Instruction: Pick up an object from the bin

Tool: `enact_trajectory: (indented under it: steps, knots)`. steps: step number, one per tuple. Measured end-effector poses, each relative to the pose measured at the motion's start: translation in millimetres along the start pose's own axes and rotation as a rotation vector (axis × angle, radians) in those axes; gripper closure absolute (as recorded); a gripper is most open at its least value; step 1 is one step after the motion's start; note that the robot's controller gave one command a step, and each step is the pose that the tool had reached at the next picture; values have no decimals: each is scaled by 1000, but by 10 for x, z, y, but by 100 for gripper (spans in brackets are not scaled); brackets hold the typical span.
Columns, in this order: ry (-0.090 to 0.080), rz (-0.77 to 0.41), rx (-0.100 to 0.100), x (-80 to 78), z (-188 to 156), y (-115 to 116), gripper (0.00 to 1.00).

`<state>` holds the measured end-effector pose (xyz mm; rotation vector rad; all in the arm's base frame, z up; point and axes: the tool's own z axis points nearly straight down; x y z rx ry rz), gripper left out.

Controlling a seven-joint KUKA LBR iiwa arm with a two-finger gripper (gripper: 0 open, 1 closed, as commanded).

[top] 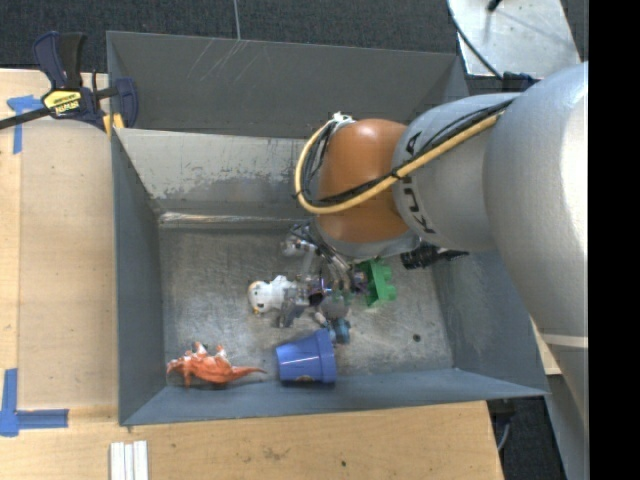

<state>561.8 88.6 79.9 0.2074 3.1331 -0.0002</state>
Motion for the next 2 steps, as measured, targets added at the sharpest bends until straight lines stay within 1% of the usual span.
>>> enact_trajectory:
  steps: [1,2]
  knots:
    - [-21,154,-5,17,25,101,100]
    - [-21,154,-5,17,26,101,100]
